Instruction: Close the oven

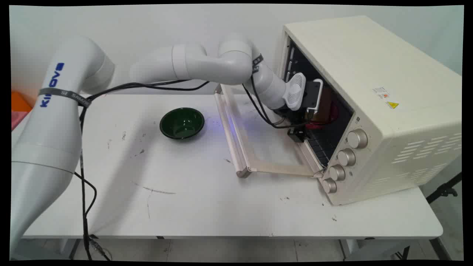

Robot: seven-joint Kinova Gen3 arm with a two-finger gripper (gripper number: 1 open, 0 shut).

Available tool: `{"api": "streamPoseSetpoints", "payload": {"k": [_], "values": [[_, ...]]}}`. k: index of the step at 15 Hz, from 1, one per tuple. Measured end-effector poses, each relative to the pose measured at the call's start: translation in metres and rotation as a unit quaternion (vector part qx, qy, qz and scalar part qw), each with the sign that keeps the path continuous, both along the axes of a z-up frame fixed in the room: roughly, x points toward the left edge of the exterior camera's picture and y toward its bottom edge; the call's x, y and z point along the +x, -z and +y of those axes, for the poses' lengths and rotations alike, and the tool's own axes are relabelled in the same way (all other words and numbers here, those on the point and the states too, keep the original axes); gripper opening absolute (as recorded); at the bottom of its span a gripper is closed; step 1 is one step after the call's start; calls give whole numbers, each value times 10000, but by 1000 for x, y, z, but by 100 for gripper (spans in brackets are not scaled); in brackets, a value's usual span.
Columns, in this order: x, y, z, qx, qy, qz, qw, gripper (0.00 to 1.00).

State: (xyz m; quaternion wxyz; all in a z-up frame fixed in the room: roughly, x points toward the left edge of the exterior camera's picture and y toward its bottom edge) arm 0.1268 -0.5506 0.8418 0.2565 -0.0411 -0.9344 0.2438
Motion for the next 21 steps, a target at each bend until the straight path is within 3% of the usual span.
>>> {"api": "streamPoseSetpoints", "payload": {"k": [6,11,15,21], "values": [[30,-27,27,282,-433,202,9985,100],[64,-60,53,535,-828,472,9940,100],[105,-103,81,796,-1190,814,9863,100],[169,-166,123,1147,-1704,1334,9695,100]]}}
